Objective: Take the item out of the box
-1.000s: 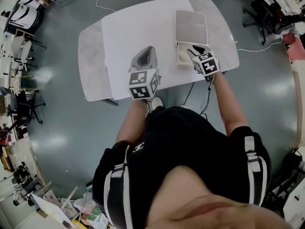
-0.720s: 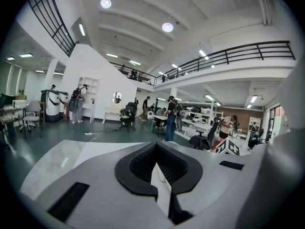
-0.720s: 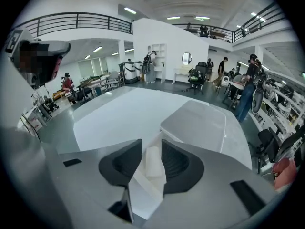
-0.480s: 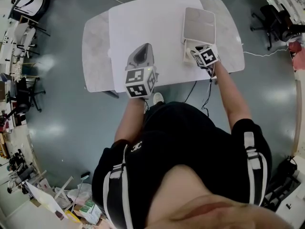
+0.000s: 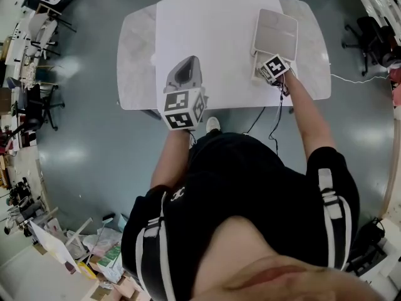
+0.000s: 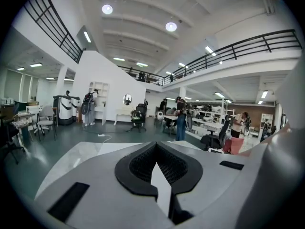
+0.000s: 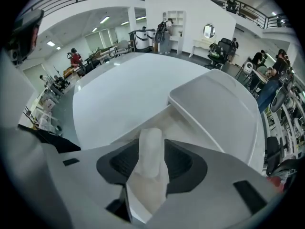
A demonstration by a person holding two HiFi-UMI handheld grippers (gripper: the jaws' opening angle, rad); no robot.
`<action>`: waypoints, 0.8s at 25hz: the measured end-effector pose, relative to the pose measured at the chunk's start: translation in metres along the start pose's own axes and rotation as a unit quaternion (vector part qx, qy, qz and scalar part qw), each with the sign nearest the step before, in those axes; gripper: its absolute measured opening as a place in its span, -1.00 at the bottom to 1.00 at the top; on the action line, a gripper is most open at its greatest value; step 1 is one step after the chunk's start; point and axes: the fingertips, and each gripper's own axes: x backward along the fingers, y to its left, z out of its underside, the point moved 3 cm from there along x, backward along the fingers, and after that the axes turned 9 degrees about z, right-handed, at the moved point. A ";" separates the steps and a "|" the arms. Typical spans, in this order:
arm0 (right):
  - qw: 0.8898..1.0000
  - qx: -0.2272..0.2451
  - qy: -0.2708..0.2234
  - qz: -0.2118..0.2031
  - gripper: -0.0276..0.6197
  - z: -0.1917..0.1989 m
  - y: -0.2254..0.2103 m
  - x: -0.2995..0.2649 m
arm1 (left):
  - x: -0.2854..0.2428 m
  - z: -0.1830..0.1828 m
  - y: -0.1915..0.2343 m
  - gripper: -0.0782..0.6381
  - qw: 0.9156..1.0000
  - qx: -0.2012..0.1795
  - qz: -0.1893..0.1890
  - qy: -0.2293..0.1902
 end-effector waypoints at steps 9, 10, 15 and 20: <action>0.999 0.008 0.043 -0.029 -0.43 0.004 0.000 -0.023 | 0.010 0.000 0.010 -0.74 1.000 0.002 -0.023 0.001; 0.999 0.006 0.045 -0.031 -0.43 0.004 0.001 -0.025 | 0.011 0.000 0.010 -0.74 1.000 0.001 -0.023 0.001; 0.998 0.012 0.052 -0.023 -0.45 -0.001 0.006 -0.030 | 0.012 -0.002 0.013 -0.74 1.000 -0.002 -0.025 0.002; 0.999 0.002 0.034 -0.014 -0.48 -0.003 0.002 -0.019 | 0.011 0.001 0.009 -0.74 1.000 0.000 -0.017 0.002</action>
